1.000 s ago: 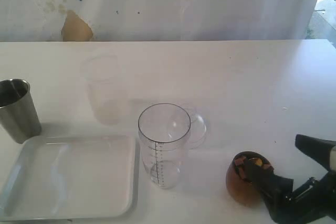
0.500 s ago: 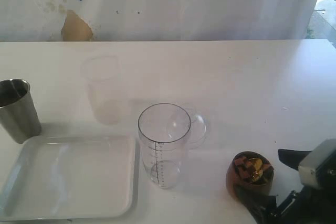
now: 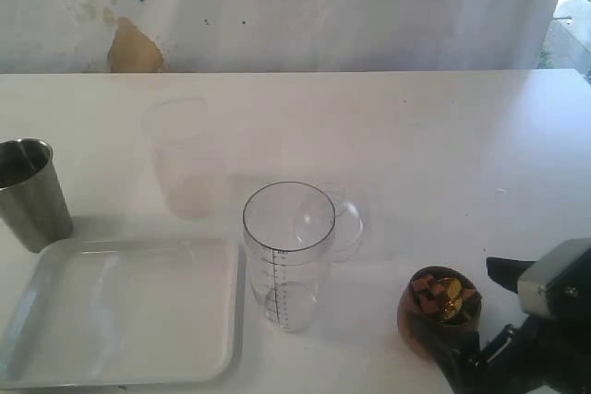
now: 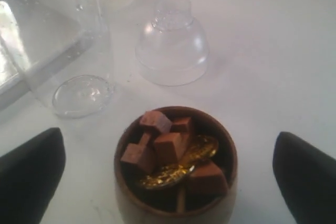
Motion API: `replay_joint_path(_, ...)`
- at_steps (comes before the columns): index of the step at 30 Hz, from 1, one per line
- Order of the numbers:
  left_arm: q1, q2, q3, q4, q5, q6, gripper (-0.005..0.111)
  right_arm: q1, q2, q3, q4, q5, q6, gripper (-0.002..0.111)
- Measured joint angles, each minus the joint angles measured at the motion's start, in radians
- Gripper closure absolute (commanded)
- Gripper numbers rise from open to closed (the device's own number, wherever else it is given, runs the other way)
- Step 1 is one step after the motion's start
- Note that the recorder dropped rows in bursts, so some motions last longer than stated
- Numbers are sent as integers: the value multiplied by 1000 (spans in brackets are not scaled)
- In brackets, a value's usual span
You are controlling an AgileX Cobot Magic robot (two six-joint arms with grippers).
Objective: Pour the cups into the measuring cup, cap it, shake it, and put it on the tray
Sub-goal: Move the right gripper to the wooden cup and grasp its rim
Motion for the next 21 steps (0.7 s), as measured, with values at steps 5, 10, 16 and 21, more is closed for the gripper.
replay_joint_path(5,0,0,0,0,0,0,106,0,64,-2,16,-2,-21,3)
replay_joint_path(10,0,0,0,0,0,0,106,0,153,-2,27,-72,-65,3)
replay_joint_path(16,0,0,0,0,0,0,106,0,284,-2,37,-161,-130,3)
replay_joint_path(21,0,0,0,0,0,0,106,0,387,-2,41,-236,-167,3)
